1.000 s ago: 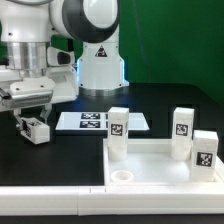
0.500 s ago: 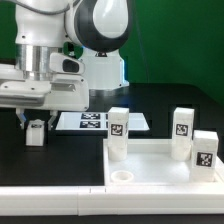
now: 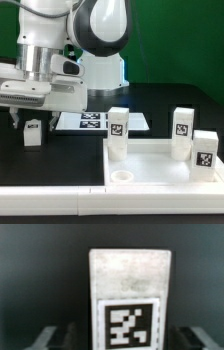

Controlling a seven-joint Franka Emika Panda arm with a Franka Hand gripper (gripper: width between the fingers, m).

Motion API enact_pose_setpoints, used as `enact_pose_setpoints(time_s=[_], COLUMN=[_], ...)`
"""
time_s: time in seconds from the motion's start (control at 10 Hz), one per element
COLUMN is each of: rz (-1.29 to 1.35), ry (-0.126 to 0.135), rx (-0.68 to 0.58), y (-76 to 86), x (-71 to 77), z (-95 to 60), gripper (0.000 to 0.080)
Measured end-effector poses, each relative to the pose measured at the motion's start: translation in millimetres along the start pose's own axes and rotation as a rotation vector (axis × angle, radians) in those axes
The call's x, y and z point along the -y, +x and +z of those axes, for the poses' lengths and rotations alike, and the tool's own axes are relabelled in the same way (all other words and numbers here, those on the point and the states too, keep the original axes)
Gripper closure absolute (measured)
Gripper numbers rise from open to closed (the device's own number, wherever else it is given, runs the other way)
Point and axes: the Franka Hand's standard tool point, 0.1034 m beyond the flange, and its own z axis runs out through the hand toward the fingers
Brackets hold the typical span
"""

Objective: Assemble square table

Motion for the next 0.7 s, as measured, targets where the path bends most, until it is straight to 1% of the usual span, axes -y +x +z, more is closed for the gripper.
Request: enact_pose_setpoints(time_s=[0.1,0.2,0.3,0.4,0.5,0.6,0.7], rz=[-0.051,-0.141,-0.281,-0.394,-0.533,-0.733,-0.881], ry=[-0.001,-0.004,0.0,0.012,0.035,0.07,0.082], rx=[0.016,0.044,0.073,0.084,0.084,0.079,0.081], y=[-2.6,-8.4,-15.3,-19.4,-27.8,-40.9,-48.1], x=[0.5,2.5,8.7,15.1,17.1,11.8,2.4], z=[-5.7,-16.7,-27.4,-32.4,-34.8,-38.3,-41.1], gripper=[0.0206,0.0162,0.0151,0.0151,0.0151,0.0151,0.0151])
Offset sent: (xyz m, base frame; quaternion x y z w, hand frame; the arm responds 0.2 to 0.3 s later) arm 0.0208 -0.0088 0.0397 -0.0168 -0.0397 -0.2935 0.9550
